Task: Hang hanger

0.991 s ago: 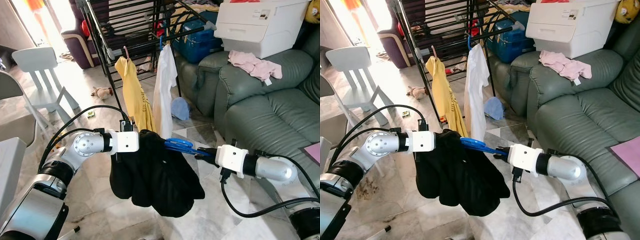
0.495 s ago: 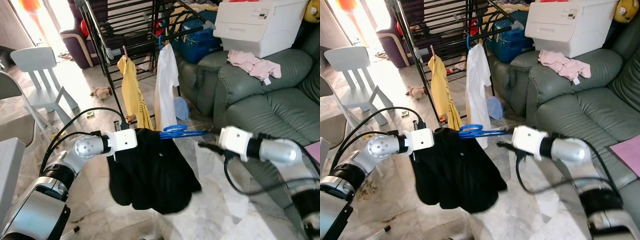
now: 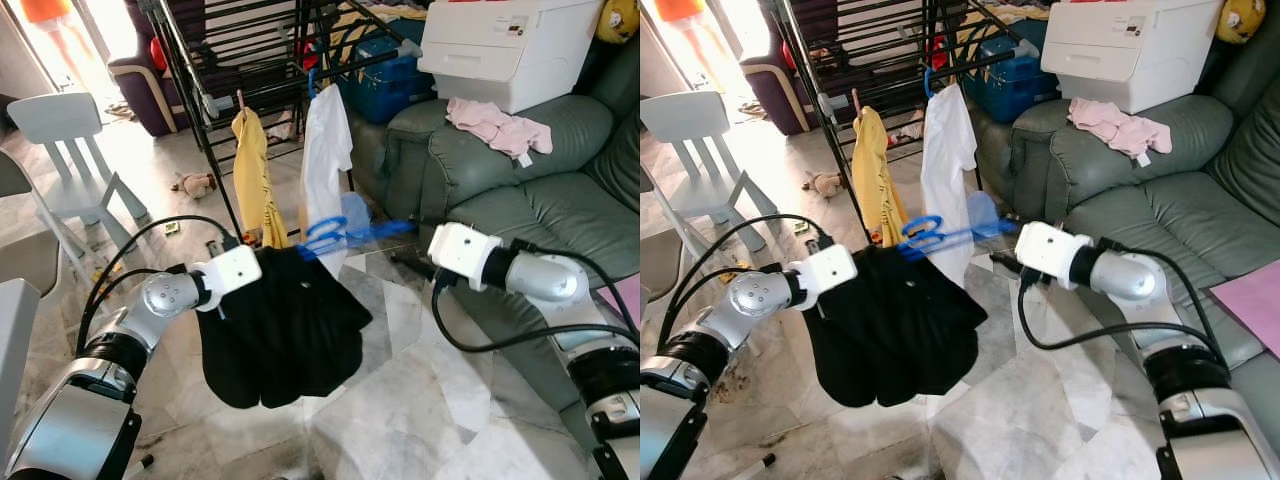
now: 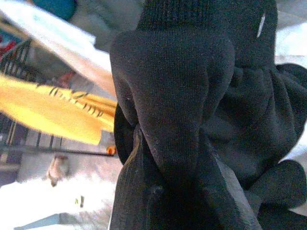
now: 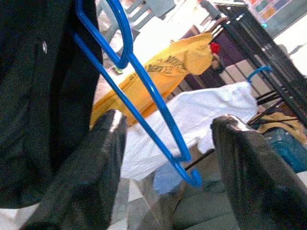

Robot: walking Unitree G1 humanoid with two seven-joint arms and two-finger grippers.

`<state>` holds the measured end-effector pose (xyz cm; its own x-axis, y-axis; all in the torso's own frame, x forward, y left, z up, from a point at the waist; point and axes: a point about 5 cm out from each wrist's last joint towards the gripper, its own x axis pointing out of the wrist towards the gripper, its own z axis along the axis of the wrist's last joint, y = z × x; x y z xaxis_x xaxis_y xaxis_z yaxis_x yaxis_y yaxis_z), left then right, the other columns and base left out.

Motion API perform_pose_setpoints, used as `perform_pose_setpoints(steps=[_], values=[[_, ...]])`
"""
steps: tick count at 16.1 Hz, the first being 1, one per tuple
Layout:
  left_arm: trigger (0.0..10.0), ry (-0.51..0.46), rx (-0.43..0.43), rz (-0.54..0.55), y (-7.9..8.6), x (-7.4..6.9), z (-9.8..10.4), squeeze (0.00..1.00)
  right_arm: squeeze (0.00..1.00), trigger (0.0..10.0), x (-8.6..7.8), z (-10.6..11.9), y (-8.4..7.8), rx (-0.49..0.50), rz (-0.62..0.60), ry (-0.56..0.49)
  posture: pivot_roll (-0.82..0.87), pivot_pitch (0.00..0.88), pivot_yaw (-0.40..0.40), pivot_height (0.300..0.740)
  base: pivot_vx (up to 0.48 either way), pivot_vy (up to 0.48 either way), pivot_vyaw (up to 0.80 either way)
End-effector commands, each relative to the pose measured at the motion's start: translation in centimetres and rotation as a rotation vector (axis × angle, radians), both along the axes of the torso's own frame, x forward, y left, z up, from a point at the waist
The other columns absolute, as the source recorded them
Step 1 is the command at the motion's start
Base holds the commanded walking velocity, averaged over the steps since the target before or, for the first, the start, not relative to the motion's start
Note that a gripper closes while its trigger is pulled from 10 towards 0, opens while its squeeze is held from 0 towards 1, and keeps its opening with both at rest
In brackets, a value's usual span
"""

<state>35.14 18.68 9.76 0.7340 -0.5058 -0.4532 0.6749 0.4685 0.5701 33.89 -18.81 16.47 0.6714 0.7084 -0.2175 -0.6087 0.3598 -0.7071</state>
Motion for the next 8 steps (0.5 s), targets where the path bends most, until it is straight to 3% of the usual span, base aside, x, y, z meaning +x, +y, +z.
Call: perform_pose_setpoints(steps=[1, 3, 7, 8], values=[[0.0, -0.031, -0.036, 0.069, 0.9, 0.5, 0.9, 0.0, 1.0, 10.0, 0.3, 0.6, 0.4, 0.011, 0.006, -0.031, -0.16, 0.0, 0.097, 0.74, 0.0, 0.0, 0.0], [0.0, -0.029, -0.067, 0.136, 1.3, 0.9, 1.2, 0.0, 1.0, 10.0, 0.5, 1.0, 0.3, 0.025, -0.02, -0.076, -0.16, 0.0, 0.099, 0.74, 0.0, 0.0, 0.0], [0.0, -0.028, -0.073, 0.155, 1.4, 1.0, 1.3, 0.0, 1.0, 10.0, 1.3, 2.1, -0.2, 0.049, -0.102, -0.171, -0.16, 0.0, 0.101, 0.74, 0.0, 0.0, 0.0], [0.0, -0.039, -0.089, 0.199, 1.7, 1.2, 1.5, 0.0, 1.0, 10.0, 2.0, 2.9, -0.8, 0.08, -0.201, -0.243, -0.16, 0.0, 0.098, 0.74, 0.0, 0.0, 0.0]])
